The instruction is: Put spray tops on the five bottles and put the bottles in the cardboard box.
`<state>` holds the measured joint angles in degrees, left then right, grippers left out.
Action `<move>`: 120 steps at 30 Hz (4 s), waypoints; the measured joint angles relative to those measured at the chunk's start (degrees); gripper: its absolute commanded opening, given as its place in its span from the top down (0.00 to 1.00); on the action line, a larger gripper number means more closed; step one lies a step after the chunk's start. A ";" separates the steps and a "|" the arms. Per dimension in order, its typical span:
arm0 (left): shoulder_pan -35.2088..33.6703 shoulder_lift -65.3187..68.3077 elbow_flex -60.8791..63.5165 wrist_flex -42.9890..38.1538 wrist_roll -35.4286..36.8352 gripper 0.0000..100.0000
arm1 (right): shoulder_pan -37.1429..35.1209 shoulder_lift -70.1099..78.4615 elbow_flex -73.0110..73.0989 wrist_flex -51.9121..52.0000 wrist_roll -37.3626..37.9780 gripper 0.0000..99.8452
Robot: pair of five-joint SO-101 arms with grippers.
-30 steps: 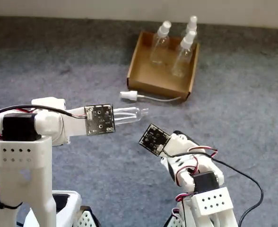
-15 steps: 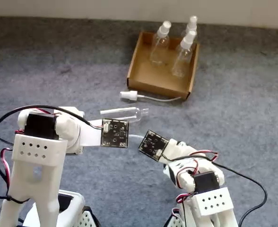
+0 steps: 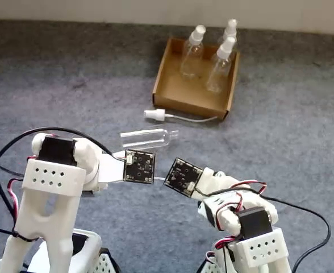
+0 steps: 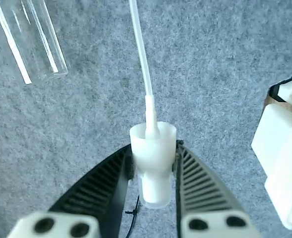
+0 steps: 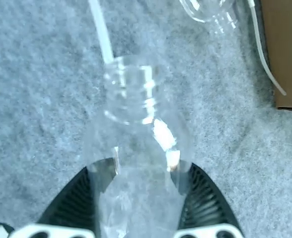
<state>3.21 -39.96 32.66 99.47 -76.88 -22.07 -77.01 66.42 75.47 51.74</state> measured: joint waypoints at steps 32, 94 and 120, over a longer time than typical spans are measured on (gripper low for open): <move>16.44 0.00 0.00 -2.02 3.08 1.00 | -12.92 0.00 0.00 0.88 -4.57 1.00; 30.42 0.00 -5.80 -11.25 20.75 0.91 | -16.09 0.00 7.47 -10.99 -39.03 1.00; 30.68 0.00 -12.75 -12.48 22.95 0.84 | -16.53 -26.46 17.05 -12.04 -38.42 1.00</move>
<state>33.89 -39.96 19.91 86.99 -53.93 -38.59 -103.47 83.47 63.43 13.32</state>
